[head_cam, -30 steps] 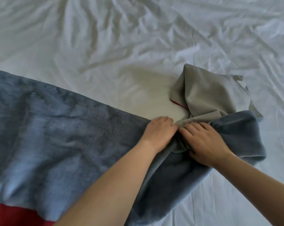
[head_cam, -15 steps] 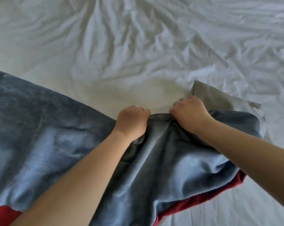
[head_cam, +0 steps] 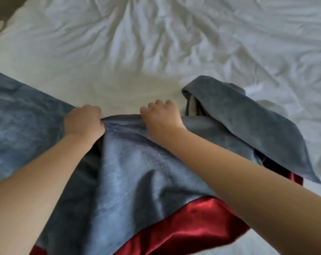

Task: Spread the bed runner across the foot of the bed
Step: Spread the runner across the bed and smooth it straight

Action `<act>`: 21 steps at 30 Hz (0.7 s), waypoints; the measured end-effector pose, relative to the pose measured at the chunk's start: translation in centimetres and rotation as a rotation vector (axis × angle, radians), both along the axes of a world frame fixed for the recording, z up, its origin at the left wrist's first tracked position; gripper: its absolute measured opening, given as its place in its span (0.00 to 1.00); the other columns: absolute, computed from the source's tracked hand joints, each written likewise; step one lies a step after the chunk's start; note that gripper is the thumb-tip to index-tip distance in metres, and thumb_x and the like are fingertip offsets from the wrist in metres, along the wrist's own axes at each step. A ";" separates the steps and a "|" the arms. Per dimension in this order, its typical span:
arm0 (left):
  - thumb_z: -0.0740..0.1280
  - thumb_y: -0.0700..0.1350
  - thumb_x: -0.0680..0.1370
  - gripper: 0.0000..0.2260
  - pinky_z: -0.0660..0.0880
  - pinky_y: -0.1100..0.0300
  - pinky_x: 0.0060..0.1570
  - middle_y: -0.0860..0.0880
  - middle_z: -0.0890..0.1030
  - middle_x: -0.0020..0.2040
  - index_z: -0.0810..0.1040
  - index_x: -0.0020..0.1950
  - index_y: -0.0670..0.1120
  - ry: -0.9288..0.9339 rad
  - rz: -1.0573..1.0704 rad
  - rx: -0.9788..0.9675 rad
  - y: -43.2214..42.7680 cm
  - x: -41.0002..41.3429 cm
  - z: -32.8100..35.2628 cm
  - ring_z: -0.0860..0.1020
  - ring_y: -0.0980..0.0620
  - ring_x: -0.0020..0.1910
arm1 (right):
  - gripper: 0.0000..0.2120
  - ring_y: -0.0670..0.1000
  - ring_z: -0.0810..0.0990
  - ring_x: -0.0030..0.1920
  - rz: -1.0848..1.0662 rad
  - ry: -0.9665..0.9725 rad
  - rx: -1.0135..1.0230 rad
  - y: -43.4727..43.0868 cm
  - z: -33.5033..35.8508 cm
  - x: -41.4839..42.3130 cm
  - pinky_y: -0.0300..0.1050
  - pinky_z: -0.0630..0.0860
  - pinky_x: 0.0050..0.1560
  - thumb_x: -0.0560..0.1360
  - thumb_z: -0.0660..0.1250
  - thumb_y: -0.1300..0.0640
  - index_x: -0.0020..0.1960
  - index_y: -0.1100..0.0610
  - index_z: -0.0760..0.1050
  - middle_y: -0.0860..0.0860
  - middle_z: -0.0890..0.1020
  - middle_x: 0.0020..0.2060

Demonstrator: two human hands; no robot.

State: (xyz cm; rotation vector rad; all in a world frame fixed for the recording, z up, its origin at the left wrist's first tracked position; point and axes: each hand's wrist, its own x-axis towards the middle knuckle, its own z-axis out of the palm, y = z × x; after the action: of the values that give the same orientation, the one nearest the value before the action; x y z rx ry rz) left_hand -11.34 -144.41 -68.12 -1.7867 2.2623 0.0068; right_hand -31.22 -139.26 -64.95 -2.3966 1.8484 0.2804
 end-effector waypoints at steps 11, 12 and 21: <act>0.67 0.54 0.72 0.18 0.77 0.53 0.42 0.49 0.82 0.47 0.77 0.59 0.49 0.482 -0.563 -0.030 4.8 -15.2 1.3 0.79 0.46 0.46 | 0.10 0.59 0.76 0.59 0.086 0.030 -0.356 6.5 2.0 -13.5 0.51 0.70 0.56 0.73 0.65 0.60 0.53 0.58 0.78 0.55 0.80 0.53; 0.68 0.51 0.72 0.14 0.76 0.54 0.38 0.49 0.81 0.43 0.78 0.56 0.48 0.480 -0.611 -0.044 5.1 -16.6 1.2 0.79 0.46 0.42 | 0.12 0.59 0.74 0.64 0.055 0.060 -0.401 6.8 2.3 -14.4 0.53 0.66 0.62 0.73 0.64 0.61 0.56 0.58 0.77 0.57 0.79 0.58; 0.69 0.43 0.72 0.14 0.77 0.53 0.33 0.43 0.81 0.49 0.78 0.56 0.41 0.596 -0.670 -0.251 5.5 -20.3 3.2 0.79 0.44 0.43 | 0.19 0.58 0.79 0.34 -0.308 0.054 -0.263 8.9 3.1 -20.6 0.42 0.66 0.29 0.69 0.71 0.66 0.59 0.57 0.76 0.56 0.80 0.38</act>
State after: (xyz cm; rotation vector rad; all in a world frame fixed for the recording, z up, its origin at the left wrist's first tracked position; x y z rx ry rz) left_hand -31.63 -138.93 -64.88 -1.1154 3.3217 0.1523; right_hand -51.81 -130.32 -61.88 -2.2230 2.3725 0.0786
